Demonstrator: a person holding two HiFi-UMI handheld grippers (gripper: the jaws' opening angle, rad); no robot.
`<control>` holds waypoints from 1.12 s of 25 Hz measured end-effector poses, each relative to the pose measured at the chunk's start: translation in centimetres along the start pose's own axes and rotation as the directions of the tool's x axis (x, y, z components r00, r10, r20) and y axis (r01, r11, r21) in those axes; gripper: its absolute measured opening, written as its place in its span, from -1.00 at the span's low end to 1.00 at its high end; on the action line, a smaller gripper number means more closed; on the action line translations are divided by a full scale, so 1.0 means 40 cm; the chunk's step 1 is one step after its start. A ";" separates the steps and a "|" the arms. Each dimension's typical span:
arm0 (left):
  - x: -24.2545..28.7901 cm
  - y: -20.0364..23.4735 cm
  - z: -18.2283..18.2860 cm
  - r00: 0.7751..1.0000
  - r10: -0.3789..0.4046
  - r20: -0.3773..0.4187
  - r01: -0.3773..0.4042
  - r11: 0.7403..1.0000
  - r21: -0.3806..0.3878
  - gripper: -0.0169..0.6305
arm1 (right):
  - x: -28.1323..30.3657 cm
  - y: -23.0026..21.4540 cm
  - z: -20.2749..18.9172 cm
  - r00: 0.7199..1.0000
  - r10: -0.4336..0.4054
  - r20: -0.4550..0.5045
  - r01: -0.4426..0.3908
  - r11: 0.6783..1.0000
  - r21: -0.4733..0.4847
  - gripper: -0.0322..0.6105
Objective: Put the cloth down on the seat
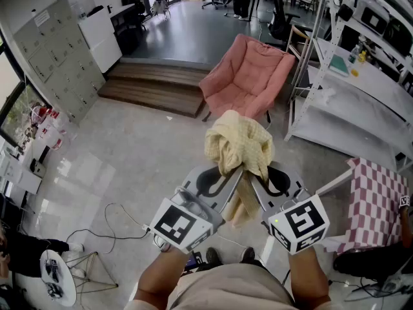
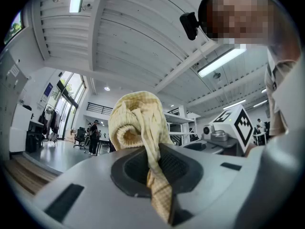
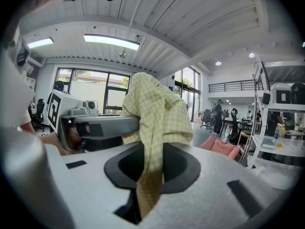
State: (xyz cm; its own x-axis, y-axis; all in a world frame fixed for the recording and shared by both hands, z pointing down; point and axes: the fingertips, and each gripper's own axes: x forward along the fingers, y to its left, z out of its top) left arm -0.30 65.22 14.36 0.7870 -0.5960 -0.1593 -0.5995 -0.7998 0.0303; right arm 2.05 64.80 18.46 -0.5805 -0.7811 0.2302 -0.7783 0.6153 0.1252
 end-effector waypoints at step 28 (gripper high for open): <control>-0.050 0.146 -0.013 0.999 -0.031 0.007 0.031 1.000 -0.004 -0.83 | 0.148 0.040 0.021 1.000 -0.018 0.007 0.018 0.999 0.039 -0.71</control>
State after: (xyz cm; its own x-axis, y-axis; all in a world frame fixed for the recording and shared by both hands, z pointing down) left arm -5.31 61.71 15.36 0.8040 -0.5706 -0.1674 -0.5743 -0.8181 0.0298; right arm -2.82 61.07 19.19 -0.5679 -0.7929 0.2212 -0.7974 0.5966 0.0913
